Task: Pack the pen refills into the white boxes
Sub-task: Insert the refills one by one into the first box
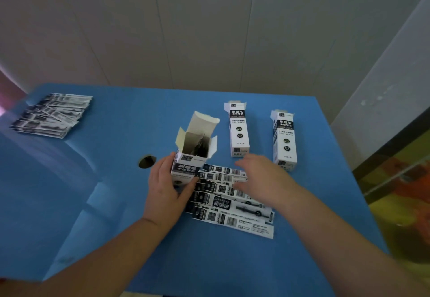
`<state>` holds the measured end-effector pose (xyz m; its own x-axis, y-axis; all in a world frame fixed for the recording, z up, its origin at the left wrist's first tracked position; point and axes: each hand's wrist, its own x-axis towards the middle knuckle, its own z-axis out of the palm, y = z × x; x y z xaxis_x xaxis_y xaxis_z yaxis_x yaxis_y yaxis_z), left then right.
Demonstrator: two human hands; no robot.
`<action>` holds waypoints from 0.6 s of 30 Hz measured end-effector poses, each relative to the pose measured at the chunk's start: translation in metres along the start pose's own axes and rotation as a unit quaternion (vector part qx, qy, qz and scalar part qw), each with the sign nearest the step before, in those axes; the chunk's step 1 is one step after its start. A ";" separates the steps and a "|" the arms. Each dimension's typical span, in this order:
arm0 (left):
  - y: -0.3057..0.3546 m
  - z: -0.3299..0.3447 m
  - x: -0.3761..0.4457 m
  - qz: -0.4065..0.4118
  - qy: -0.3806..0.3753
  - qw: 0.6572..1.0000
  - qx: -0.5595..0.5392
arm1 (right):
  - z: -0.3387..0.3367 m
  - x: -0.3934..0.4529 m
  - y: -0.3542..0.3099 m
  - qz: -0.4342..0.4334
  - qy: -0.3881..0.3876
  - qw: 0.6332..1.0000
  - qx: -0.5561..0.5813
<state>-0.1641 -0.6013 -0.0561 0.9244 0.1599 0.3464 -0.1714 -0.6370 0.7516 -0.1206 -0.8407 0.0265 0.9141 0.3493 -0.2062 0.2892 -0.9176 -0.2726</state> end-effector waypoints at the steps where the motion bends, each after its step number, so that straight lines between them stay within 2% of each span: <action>1: 0.000 0.000 0.000 0.001 -0.002 1.000 0.004 | 0.007 0.000 0.000 -0.006 -0.010 1.000 -0.009; 4: 0.003 -0.001 0.000 -0.005 -0.003 1.000 0.003 | 0.020 0.002 -0.001 -0.010 -0.015 1.000 -0.025; 11: 0.000 -0.001 0.000 -0.016 -0.008 1.000 0.003 | 0.020 0.000 -0.009 -0.039 0.034 0.995 -0.084; 15: 0.002 -0.002 0.001 -0.019 -0.010 1.000 0.003 | 0.015 0.003 -0.010 -0.045 0.054 0.996 -0.054; 18: 0.001 -0.001 0.000 -0.020 -0.011 1.000 0.007 | 0.009 0.005 -0.008 -0.024 0.033 0.999 -0.016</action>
<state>-0.1644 -0.6008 -0.0548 0.9376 0.1691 0.3039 -0.1295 -0.6412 0.7563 -0.1213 -0.8296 0.0189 0.9156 0.3803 -0.1304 0.3406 -0.9061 -0.2511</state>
